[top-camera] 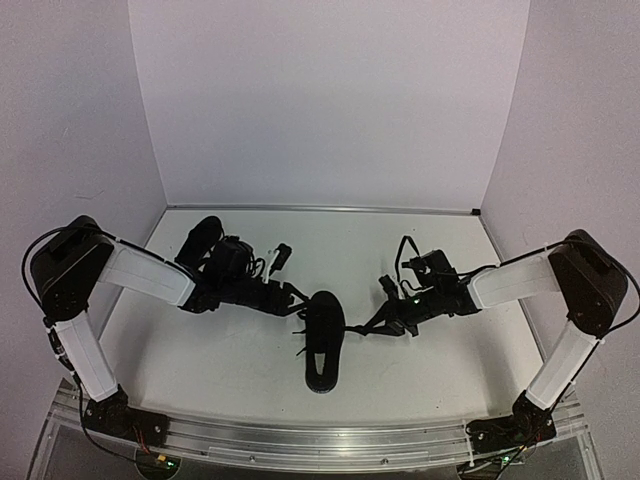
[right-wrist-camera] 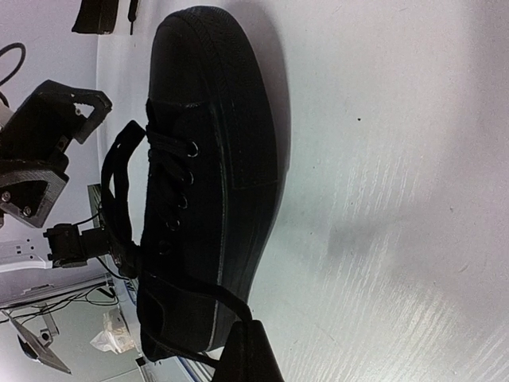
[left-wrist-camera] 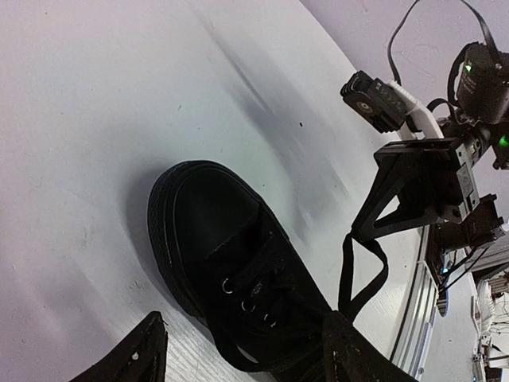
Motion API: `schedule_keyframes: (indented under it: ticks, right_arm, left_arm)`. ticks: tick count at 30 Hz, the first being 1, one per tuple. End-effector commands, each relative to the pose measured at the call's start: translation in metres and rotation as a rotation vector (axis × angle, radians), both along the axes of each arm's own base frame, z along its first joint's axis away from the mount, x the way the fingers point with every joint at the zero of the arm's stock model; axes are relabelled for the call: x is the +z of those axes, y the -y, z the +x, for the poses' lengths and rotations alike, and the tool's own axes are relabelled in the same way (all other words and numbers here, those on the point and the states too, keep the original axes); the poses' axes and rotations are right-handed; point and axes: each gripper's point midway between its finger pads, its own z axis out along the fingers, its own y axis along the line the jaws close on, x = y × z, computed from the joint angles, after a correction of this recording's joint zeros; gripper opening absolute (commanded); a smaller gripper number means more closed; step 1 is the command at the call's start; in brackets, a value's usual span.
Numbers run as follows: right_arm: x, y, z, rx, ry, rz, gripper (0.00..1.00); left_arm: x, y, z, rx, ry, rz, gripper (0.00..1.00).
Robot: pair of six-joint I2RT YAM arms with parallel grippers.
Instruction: Tie the shoes
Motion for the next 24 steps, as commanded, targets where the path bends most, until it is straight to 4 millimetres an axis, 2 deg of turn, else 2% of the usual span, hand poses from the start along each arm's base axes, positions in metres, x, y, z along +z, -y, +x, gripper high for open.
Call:
schedule_keyframes:
  ticks: [1, 6, 8, 9, 10, 12, 14, 16, 21, 24]
  right_arm:
    - [0.001, 0.005, 0.004, -0.015, 0.029, -0.024, 0.0]
    - [0.004, 0.001, 0.01, -0.007, 0.033, -0.019, 0.02]
    - [0.008, -0.001, 0.011, 0.009, 0.039, -0.01, 0.11]
    - [0.011, -0.001, 0.011, 0.013, 0.045, -0.008, 0.18]
    - [0.015, -0.001, 0.012, 0.017, 0.058, -0.007, 0.26]
    - [0.028, 0.0, 0.017, 0.016, 0.099, -0.007, 0.5]
    - [0.042, 0.006, 0.023, 0.008, 0.142, -0.018, 0.65]
    - [0.059, 0.01, 0.031, -0.003, 0.197, -0.022, 0.73]
    - [0.112, 0.018, 0.045, -0.023, 0.365, -0.012, 0.82]
    - [0.132, 0.025, 0.045, -0.042, 0.433, -0.017, 0.92]
  left_arm:
    - [0.014, -0.003, -0.001, -0.004, 0.029, -0.055, 0.67]
    - [0.01, -0.018, -0.008, 0.034, 0.037, -0.034, 0.73]
    - [0.013, -0.023, -0.008, 0.053, 0.053, -0.023, 0.77]
    - [0.015, -0.026, -0.007, 0.066, 0.058, -0.017, 0.83]
    - [0.018, -0.03, -0.006, 0.081, 0.064, -0.017, 0.94]
    - [0.027, -0.04, 0.002, 0.119, 0.05, -0.028, 0.99]
    - [0.037, -0.05, 0.013, 0.147, 0.026, -0.03, 1.0]
    - [0.048, -0.063, 0.025, 0.181, 0.006, -0.008, 1.0]
    - [0.076, -0.096, 0.047, 0.292, 0.003, 0.117, 1.0]
    - [0.093, -0.117, 0.056, 0.367, 0.022, 0.188, 1.0]
